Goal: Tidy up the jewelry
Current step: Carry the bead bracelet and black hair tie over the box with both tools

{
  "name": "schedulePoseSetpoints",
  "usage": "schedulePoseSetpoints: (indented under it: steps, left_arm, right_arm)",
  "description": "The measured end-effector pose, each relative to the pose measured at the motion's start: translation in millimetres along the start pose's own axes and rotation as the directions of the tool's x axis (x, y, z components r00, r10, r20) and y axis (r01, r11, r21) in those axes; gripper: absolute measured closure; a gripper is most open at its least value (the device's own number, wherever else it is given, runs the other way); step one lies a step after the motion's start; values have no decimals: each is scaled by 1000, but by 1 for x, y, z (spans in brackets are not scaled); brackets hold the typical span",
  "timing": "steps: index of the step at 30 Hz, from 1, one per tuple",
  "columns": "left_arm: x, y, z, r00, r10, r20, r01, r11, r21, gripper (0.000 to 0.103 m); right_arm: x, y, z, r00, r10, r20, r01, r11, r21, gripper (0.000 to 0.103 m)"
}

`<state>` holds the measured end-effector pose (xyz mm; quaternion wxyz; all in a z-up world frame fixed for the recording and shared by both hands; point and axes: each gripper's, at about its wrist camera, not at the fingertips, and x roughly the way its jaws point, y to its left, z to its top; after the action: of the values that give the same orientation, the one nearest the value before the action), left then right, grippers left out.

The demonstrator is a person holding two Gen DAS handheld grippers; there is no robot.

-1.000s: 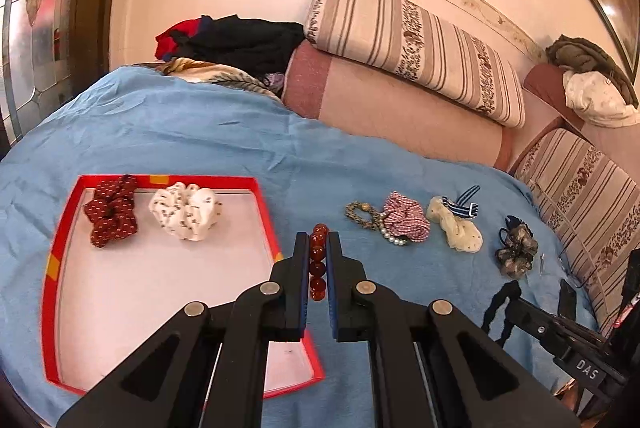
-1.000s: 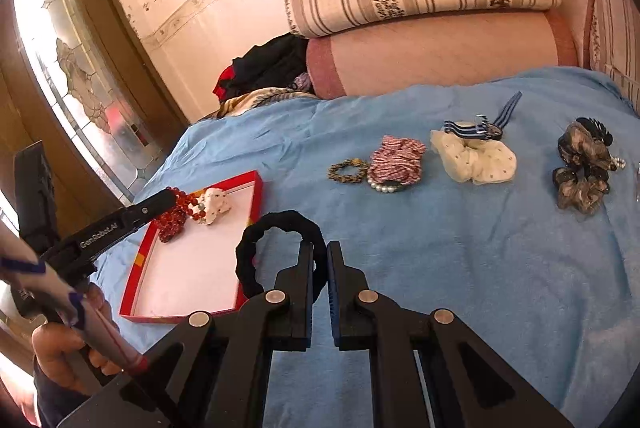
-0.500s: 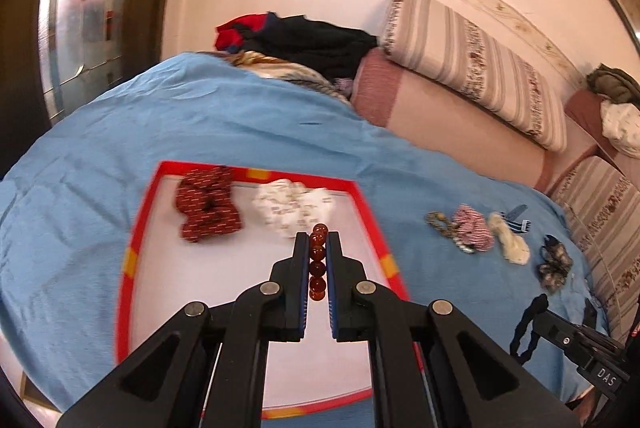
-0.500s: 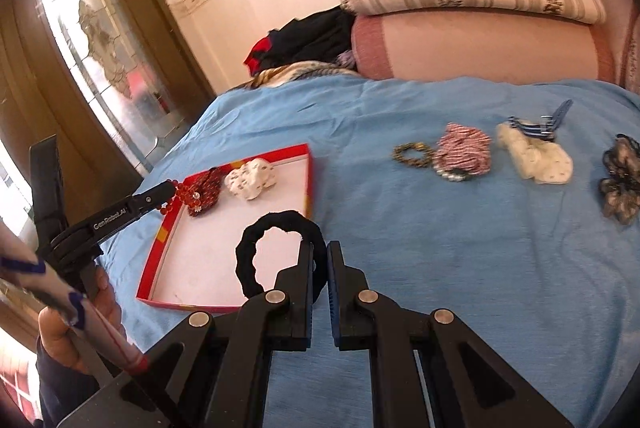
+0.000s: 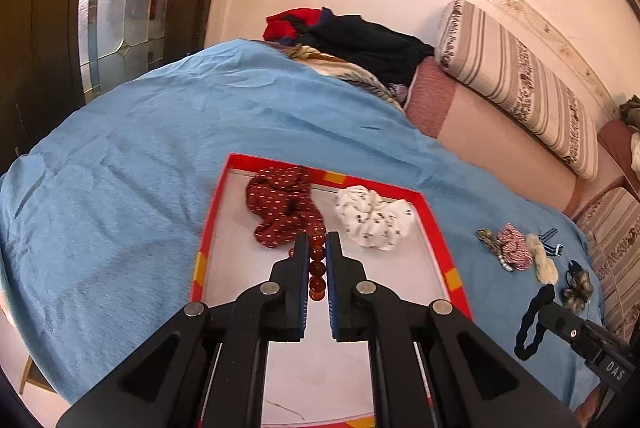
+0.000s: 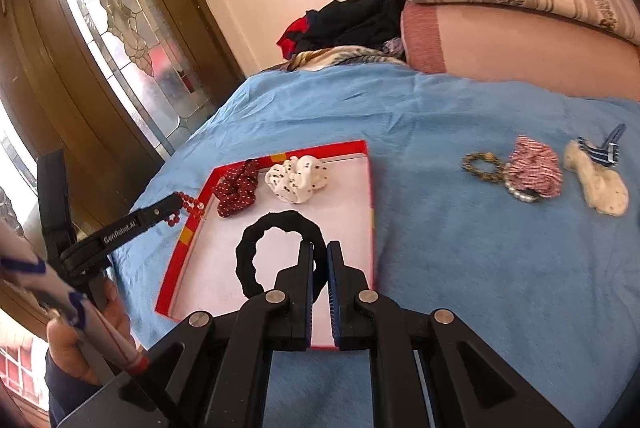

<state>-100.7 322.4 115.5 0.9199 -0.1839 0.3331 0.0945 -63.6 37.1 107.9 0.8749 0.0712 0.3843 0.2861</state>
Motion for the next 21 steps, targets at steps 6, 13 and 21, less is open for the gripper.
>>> schedulePoseSetpoints:
  steps: [6,13,21]
  left_arm:
    - [18,0,0,999,6,-31,-6,1000,14,96]
    - [48,-17,0,996,-22,-90,25,999,38,96]
    - [73,-23,-1,990,-12,-139,18,999,39,96]
  right_arm:
    - [39,13,15,999,-6,-39,5,1000,-31,96]
    - [87,13,28,993,-58,-99,52,997,-64,96]
    - [126,8,34,981,-117,-155,105,991,-87,96]
